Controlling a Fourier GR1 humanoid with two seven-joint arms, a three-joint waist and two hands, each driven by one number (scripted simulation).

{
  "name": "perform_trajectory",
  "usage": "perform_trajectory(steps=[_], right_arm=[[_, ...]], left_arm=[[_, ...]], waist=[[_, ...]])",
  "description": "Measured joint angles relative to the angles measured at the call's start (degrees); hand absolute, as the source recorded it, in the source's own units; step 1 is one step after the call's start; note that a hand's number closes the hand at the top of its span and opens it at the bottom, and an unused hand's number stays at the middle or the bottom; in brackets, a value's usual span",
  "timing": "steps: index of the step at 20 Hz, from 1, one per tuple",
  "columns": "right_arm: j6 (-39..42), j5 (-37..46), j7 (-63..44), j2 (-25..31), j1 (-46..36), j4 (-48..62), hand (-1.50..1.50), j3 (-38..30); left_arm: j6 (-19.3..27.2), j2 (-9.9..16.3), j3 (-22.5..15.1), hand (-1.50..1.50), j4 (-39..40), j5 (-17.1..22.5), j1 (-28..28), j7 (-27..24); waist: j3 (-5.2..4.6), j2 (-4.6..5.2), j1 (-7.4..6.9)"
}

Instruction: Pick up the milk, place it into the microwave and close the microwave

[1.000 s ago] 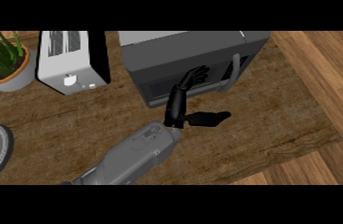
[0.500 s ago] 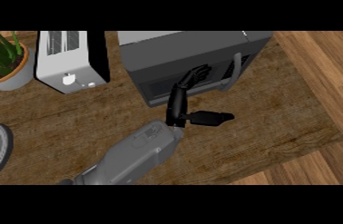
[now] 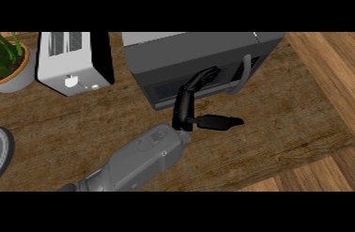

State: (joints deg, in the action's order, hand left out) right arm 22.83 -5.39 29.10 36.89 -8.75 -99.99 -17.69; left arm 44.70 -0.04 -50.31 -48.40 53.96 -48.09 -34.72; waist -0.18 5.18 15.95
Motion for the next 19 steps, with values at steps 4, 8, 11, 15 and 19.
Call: perform_trajectory(steps=[4, 8, 11, 15, 19], right_arm=[[2.65, -7.26, -1.02, -4.88, 0.21, 3.35, -1.50, 2.20], [5.03, -11.88, -2.36, -6.42, -0.34, 5.99, -1.50, 3.15], [6.50, -14.26, -3.17, -6.63, -0.93, 7.78, -1.50, 3.37], [8.04, -17.01, -4.16, -6.11, -2.08, 9.94, -1.50, 2.87], [9.58, -19.27, -4.89, -5.37, -3.42, 12.12, -1.50, 2.42]], left_arm=[[-0.38, 0.00, -0.63, -1.50, -0.15, 0.85, -0.54, -0.88], [-0.64, 0.00, -0.97, -1.50, 0.20, 1.81, -0.84, -1.79], [-0.68, 0.01, -1.07, -1.50, 0.41, 2.48, -0.95, -2.57], [-0.80, 0.00, -1.14, -1.50, 0.77, 3.40, -0.97, -3.60], [-1.01, 0.00, -1.46, -1.50, 1.10, 4.23, -1.18, -4.47]], waist=[[0.30, 0.52, -0.52], [0.29, 0.61, -0.61], [0.29, 0.68, -0.52], [0.25, 0.63, -0.33], [0.26, 0.68, -0.35]])
